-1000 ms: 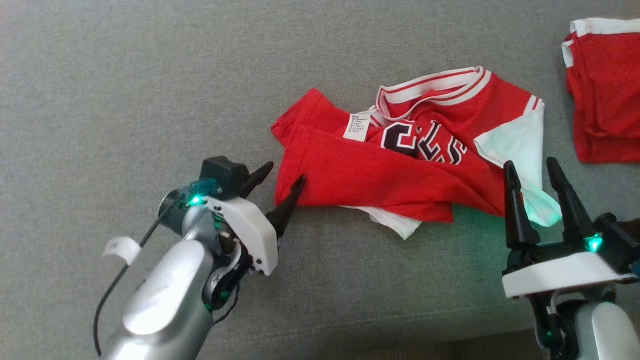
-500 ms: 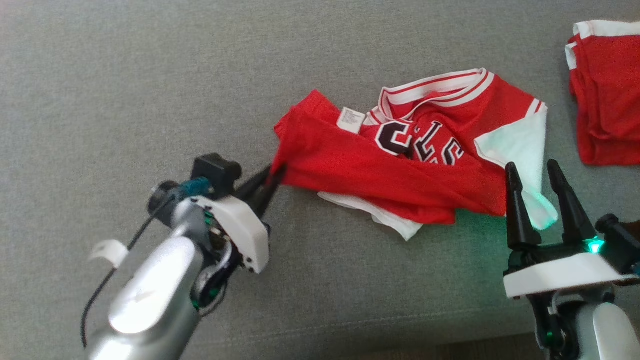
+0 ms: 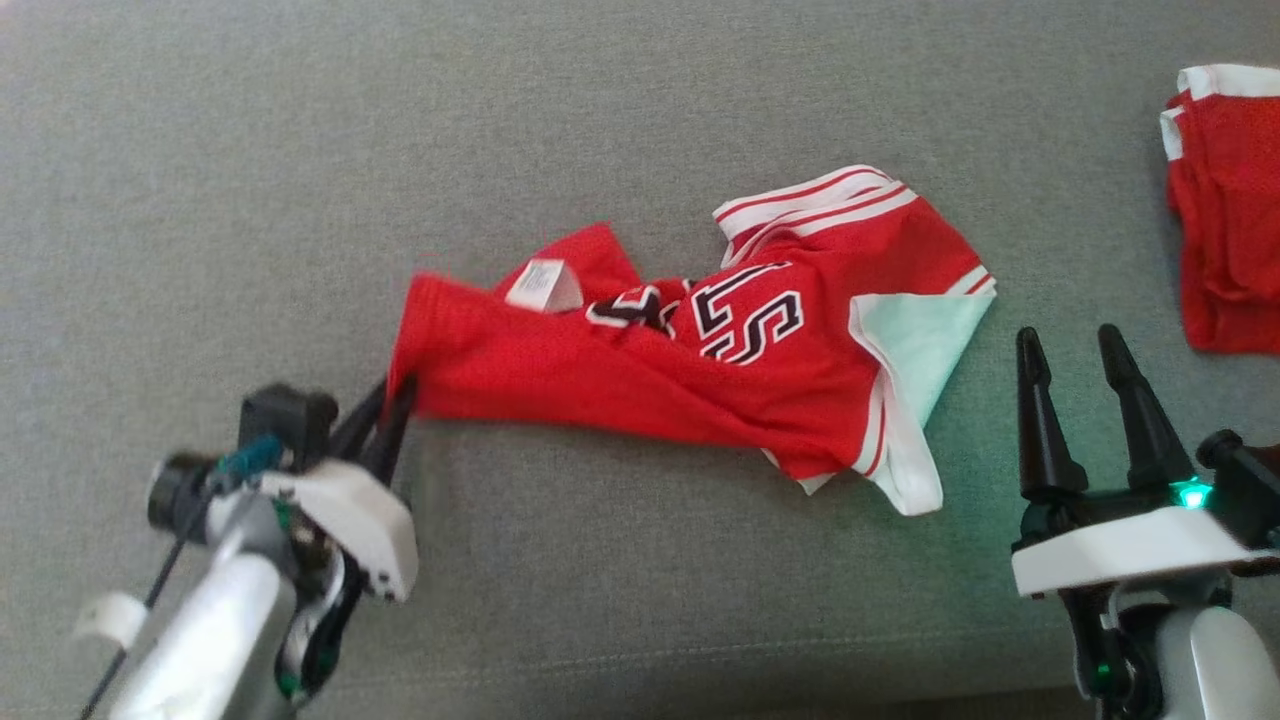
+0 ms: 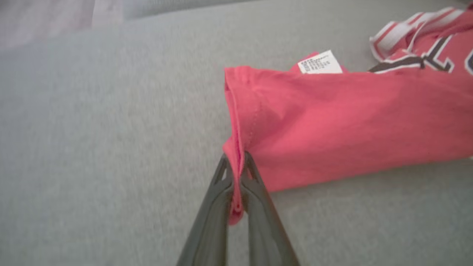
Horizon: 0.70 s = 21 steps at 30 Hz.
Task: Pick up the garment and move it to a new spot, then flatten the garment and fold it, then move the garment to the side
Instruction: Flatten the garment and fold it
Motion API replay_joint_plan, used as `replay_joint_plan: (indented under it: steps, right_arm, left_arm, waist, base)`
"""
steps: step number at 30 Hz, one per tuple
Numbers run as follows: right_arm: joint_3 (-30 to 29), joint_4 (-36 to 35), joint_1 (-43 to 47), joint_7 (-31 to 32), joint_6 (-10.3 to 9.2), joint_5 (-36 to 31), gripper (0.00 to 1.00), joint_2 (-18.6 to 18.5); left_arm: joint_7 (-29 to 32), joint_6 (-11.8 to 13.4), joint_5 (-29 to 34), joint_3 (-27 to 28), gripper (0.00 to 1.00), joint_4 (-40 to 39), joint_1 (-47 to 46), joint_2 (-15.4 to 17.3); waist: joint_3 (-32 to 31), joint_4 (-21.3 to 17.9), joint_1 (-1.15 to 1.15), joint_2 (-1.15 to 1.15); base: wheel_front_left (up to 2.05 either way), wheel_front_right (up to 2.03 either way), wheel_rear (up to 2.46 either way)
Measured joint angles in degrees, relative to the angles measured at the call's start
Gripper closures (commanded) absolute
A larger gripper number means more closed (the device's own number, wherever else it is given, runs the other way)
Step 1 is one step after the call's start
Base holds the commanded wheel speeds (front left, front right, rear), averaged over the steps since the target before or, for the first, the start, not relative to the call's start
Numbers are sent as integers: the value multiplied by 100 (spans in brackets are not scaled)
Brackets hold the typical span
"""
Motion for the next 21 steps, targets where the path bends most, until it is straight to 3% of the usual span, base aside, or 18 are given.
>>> replay_joint_plan:
  steps: [4,5,6,7,12,21]
  right_arm:
    - [-8,-4,-10,16,0,9,0,0]
    - [-11,-8,-12,22,0,9,0,0]
    - [-15,-11,-14,33,0,9,0,0]
    - [-22,-26,-15,35,0,8,0,0]
    - [-63,-113,-21,101,0,-79,0,0]
    - [-199,-331,-18,300,0,-354,0,0]
  left_arm:
    - [-225,4,-214,5,100,256,304,-81]
    - [-263,3,-286,19,83,325,322,-136]
    - [-296,-8,-361,26,57,392,323,-201]
    - [-350,-12,-411,36,2,441,323,-263]
    - [-811,21,-577,205,0,556,393,-486]
    - [-1428,487,-378,594,0,-129,647,-675]
  waist:
    - [18,53,0,0]
    - [19,69,0,0]
    - [15,88,0,0]
    - [9,107,0,0]
    - [-71,194,0,0]
    - [-283,299,0,0]
  base:
    - [0,0,0]
    - [0,0,0]
    - [0,0,0]
    - [0,0,0]
    - [0,0,0]
    - [0,0,0]
